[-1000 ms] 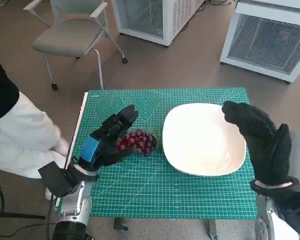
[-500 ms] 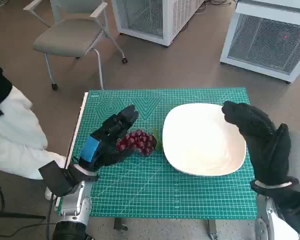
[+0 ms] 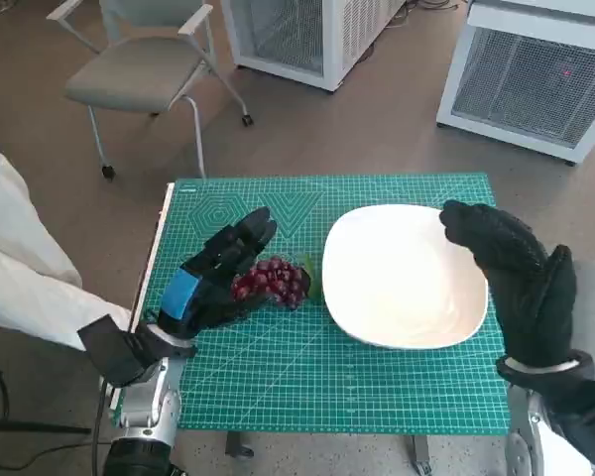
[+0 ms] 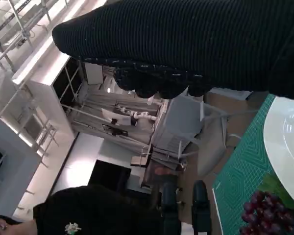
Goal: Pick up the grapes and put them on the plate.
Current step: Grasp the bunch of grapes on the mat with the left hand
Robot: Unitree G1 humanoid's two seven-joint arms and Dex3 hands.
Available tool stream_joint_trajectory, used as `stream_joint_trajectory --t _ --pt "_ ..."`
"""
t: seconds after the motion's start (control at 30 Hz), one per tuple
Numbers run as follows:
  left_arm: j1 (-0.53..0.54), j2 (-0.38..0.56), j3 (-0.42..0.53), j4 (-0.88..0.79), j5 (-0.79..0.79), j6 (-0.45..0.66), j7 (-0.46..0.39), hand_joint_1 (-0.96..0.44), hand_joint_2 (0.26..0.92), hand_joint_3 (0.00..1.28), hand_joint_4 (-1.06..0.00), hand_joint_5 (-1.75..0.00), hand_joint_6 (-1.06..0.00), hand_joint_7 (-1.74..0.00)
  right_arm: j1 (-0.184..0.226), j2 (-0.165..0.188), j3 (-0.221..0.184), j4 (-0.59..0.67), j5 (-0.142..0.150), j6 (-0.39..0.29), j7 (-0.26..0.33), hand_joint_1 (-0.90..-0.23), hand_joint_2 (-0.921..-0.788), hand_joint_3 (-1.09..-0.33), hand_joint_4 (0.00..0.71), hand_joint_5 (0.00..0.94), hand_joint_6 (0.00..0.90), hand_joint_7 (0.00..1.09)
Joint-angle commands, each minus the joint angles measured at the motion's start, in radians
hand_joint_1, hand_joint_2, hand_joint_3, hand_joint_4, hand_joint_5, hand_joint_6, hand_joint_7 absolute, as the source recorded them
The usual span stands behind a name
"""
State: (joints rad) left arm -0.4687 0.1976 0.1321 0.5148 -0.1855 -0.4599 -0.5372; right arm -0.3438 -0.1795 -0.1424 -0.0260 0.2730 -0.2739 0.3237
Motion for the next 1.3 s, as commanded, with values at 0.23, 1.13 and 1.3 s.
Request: stream_joint_trajectory --t 0.23,1.13,1.3 --pt "0.016 0.153 -0.144 -0.226 0.592 0.144 0.303 -0.35 0.852 0.00 -0.09 0.00 -0.20 0.00 0.013 -0.007 -0.004 0.009 0.010 0.014 0.008 -0.506 -0.921 -0.590 0.353 0.345 0.143 0.89" --pt "-0.117 0.105 -0.424 -0.371 0.936 0.786 0.208 0.01 0.799 0.00 -0.11 -0.01 -0.26 -0.01 0.021 -0.007 -0.009 0.004 0.015 0.013 0.008 -0.501 -0.921 -0.603 0.344 0.344 0.143 0.89" --pt "-0.134 0.111 -0.445 -0.347 0.935 0.805 0.197 0.01 0.792 0.00 -0.12 -0.01 -0.26 -0.01 0.024 -0.007 -0.012 0.003 0.017 0.014 0.006 -0.501 -0.921 -0.603 0.344 0.344 0.144 0.89"
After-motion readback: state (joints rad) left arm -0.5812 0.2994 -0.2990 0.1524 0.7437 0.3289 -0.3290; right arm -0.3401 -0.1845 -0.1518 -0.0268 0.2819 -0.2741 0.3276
